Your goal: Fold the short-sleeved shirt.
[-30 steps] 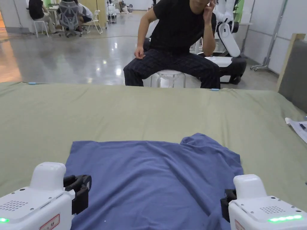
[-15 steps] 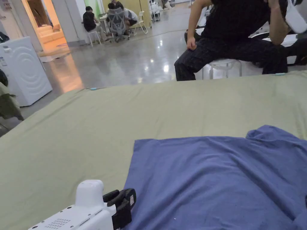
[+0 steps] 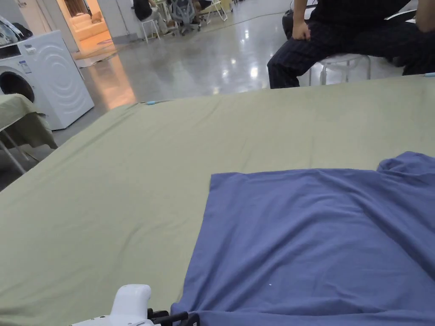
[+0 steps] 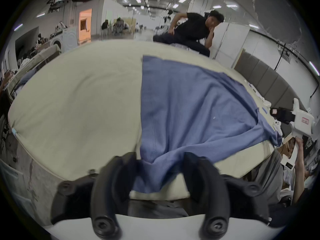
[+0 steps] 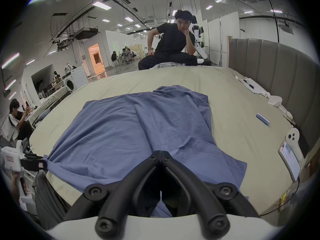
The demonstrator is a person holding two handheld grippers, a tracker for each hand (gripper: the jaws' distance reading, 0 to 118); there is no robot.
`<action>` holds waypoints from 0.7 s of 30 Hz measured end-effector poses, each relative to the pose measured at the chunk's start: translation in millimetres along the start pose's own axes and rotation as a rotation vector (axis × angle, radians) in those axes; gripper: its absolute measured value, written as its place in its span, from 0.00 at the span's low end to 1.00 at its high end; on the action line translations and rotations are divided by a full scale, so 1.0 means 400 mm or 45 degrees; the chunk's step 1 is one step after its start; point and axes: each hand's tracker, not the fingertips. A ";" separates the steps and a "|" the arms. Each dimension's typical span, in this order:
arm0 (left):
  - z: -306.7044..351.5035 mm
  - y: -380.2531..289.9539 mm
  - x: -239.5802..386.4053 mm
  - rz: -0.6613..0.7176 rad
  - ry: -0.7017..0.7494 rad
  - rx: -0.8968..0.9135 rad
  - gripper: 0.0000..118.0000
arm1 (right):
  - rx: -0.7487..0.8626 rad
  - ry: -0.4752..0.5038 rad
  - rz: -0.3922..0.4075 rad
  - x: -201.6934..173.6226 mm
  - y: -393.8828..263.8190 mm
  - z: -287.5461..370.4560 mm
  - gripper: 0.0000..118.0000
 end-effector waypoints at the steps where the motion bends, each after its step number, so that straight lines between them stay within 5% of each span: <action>1: -0.016 -0.001 0.004 0.004 0.006 -0.027 0.23 | 0.002 -0.004 -0.001 0.006 0.000 0.008 0.00; 3: -0.028 -0.004 0.013 -0.031 0.032 -0.014 0.12 | 0.007 -0.022 -0.009 0.028 -0.002 0.020 0.00; 8: -0.040 0.015 0.046 -0.139 0.078 -0.068 0.11 | 0.040 -0.142 -0.043 0.104 -0.001 0.101 0.04; 11: -0.038 0.020 0.042 -0.133 0.078 -0.074 0.11 | 0.019 -0.237 -0.032 0.175 -0.013 0.149 0.47; 12: -0.034 0.022 0.052 -0.130 0.074 -0.074 0.11 | -0.003 -0.253 -0.051 0.195 -0.022 0.159 0.52; 21: -0.022 0.023 0.067 -0.071 0.053 -0.064 0.11 | -0.223 -0.194 -0.304 0.265 -0.152 0.161 0.53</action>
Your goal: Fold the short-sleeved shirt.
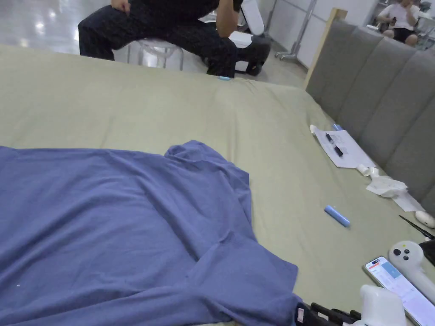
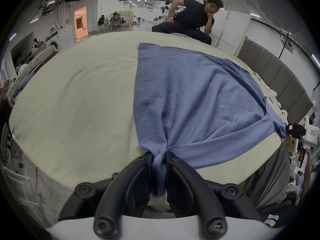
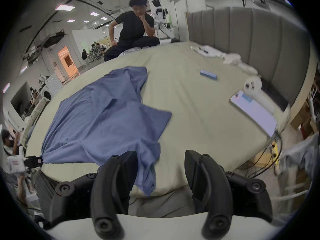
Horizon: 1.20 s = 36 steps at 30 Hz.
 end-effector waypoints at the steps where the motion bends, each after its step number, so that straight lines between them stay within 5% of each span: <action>1: 0.001 0.000 0.002 -0.002 0.001 -0.001 0.11 | -0.032 0.024 -0.015 -0.001 -0.009 -0.010 0.53; 5: 0.003 0.001 0.006 0.002 -0.002 -0.001 0.11 | -0.101 0.068 -0.031 0.010 -0.031 -0.060 0.47; 9: 0.007 0.001 0.014 0.001 0.003 0.003 0.11 | -0.075 0.032 0.002 0.013 -0.030 -0.059 0.07; 10: 0.010 -0.001 0.019 -0.007 0.008 0.009 0.11 | -0.065 0.080 -0.020 0.021 -0.025 -0.058 0.05; 14: 0.051 0.002 0.026 -0.043 0.015 0.118 0.08 | 0.011 0.030 0.043 0.009 -0.007 -0.031 0.04; 19: 0.088 0.111 -0.009 0.068 -0.122 0.280 0.08 | 0.203 0.112 0.075 -0.012 0.101 0.012 0.04; 22: 0.052 0.232 -0.012 0.005 -0.104 0.345 0.08 | 0.260 0.109 0.181 -0.041 0.209 -0.048 0.04; 28: -0.125 0.444 -0.045 0.012 -0.085 0.300 0.08 | 0.225 0.120 0.216 -0.132 0.409 -0.249 0.04; 36: -0.290 0.485 -0.054 0.042 -0.065 0.186 0.10 | 0.020 0.027 0.184 -0.145 0.453 -0.491 0.04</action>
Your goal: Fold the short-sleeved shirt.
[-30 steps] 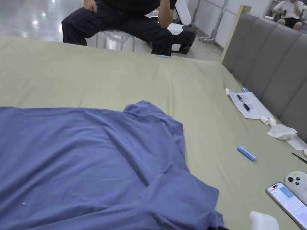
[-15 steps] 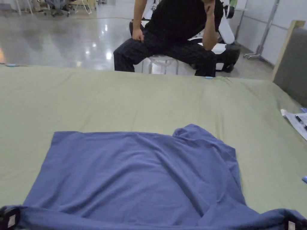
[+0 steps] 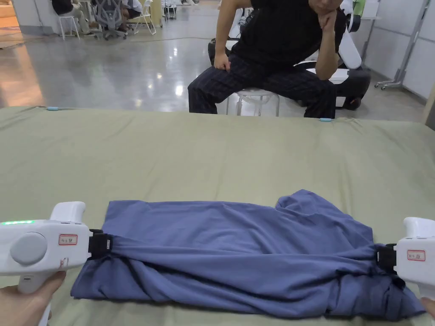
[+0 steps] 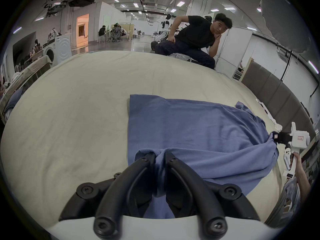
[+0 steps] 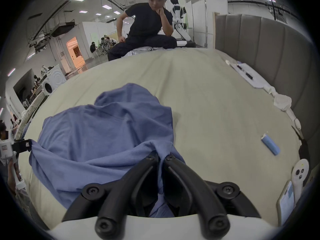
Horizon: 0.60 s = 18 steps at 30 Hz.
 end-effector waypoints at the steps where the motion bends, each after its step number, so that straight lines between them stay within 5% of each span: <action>1: 0.000 -0.002 -0.002 0.006 0.006 0.023 0.20 | -0.002 0.005 -0.013 0.004 -0.011 -0.007 0.12; 4: 0.037 -0.015 0.011 -0.018 0.042 0.124 0.46 | 0.037 -0.022 -0.020 0.016 -0.029 0.018 0.51; 13: 0.267 -0.048 0.200 -0.202 -0.024 0.470 0.47 | 0.266 0.069 0.040 -0.098 -0.040 0.237 0.50; 17: 0.295 -0.093 0.249 -0.292 -0.003 0.503 0.46 | 0.297 0.157 0.110 -0.165 -0.077 0.282 0.38; 18: 0.304 -0.107 0.257 -0.303 -0.031 0.491 0.44 | 0.290 0.157 0.130 -0.179 -0.083 0.280 0.28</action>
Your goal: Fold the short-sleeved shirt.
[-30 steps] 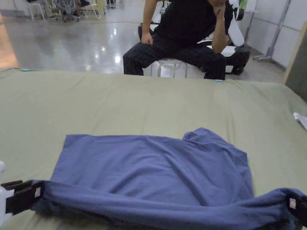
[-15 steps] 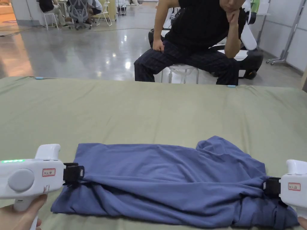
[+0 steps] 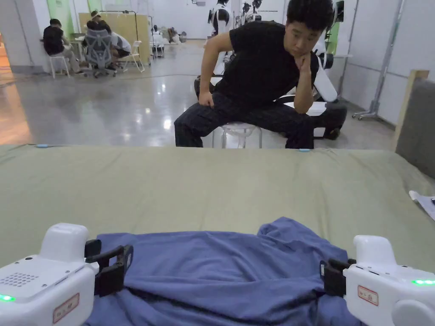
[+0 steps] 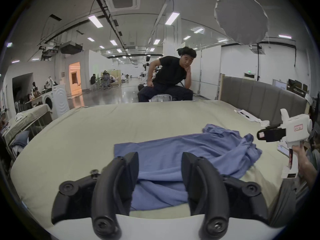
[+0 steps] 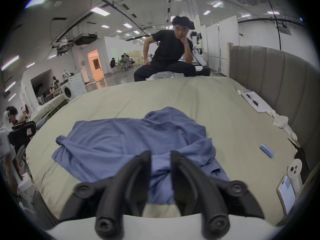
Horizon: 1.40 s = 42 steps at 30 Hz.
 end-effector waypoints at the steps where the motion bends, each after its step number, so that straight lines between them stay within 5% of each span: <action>1: 0.012 -0.005 0.007 0.007 -0.037 0.001 0.36 | 0.001 -0.013 0.005 -0.015 -0.007 0.007 0.15; 3: 0.022 -0.013 0.024 0.019 -0.043 -0.016 0.09 | 0.022 -0.038 0.029 -0.035 -0.020 0.022 0.04; 5: 0.032 -0.020 0.022 0.032 -0.055 -0.020 0.03 | 0.023 -0.052 0.039 -0.046 -0.028 0.022 0.00; 15: 0.023 -0.069 -0.093 0.266 -0.049 -0.127 0.03 | 0.007 -0.004 0.064 -0.080 -0.064 0.039 0.00; 18: -0.033 -0.101 -0.176 0.375 -0.036 -0.278 0.43 | 0.005 0.018 0.037 -0.086 -0.077 0.049 0.00; 21: -0.085 -0.130 -0.225 0.473 -0.033 -0.351 0.45 | -0.013 0.044 0.000 -0.085 -0.085 0.050 0.00; 29: -0.253 -0.200 -0.254 0.485 0.066 -0.653 0.41 | -0.059 0.012 0.006 -0.052 -0.109 0.058 0.00; 30: -0.259 -0.207 -0.247 0.450 0.098 -0.648 0.37 | -0.066 -0.001 0.000 -0.042 -0.112 0.059 0.00; 32: -0.247 -0.197 -0.229 0.368 0.166 -0.581 0.10 | -0.078 -0.025 -0.008 -0.021 -0.119 0.062 0.00; 36: -0.256 -0.197 -0.198 0.244 0.190 -0.631 0.07 | -0.095 -0.118 -0.024 0.045 -0.125 0.051 0.00; 38: -0.262 -0.199 -0.183 0.242 0.189 -0.637 0.07 | -0.119 -0.235 -0.058 0.085 -0.122 0.029 0.18; 40: -0.261 -0.197 -0.197 0.256 0.183 -0.650 0.07 | -0.157 -0.208 -0.112 0.135 -0.120 -0.005 0.39; 42: -0.244 -0.194 -0.179 0.264 0.175 -0.648 0.07 | -0.196 -0.143 -0.202 0.176 -0.119 -0.043 0.48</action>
